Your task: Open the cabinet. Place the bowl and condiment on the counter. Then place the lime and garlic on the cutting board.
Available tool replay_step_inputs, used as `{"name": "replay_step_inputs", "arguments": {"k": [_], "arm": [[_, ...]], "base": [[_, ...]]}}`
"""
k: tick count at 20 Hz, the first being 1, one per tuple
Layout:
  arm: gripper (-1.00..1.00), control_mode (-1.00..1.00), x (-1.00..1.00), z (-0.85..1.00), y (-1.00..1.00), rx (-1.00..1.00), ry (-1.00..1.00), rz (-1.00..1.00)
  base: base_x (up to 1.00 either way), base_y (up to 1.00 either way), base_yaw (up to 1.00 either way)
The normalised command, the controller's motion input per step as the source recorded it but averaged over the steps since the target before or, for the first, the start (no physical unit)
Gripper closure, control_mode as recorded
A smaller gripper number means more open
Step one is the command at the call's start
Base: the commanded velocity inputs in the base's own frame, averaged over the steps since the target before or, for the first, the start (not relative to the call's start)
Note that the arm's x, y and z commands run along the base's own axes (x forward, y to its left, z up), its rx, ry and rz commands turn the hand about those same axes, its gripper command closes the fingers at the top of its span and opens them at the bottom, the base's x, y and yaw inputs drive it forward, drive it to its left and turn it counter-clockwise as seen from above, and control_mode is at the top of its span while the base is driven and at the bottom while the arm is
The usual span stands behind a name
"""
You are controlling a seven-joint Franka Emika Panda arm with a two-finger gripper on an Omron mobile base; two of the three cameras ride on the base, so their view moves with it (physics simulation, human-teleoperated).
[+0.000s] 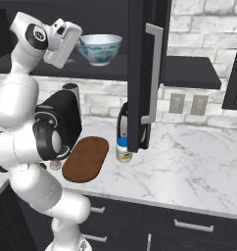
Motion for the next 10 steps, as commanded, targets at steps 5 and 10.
{"name": "replay_step_inputs", "arguments": {"k": [5, 10], "arm": [[-1.00, -1.00, 0.50, 0.09, 0.01, -0.11, 0.14, 0.01], [-1.00, -1.00, 0.24, 0.23, 0.00, -0.06, 0.09, 0.04]], "base": [[0.00, 0.00, 0.00], [0.00, 0.00, 0.00]]}}
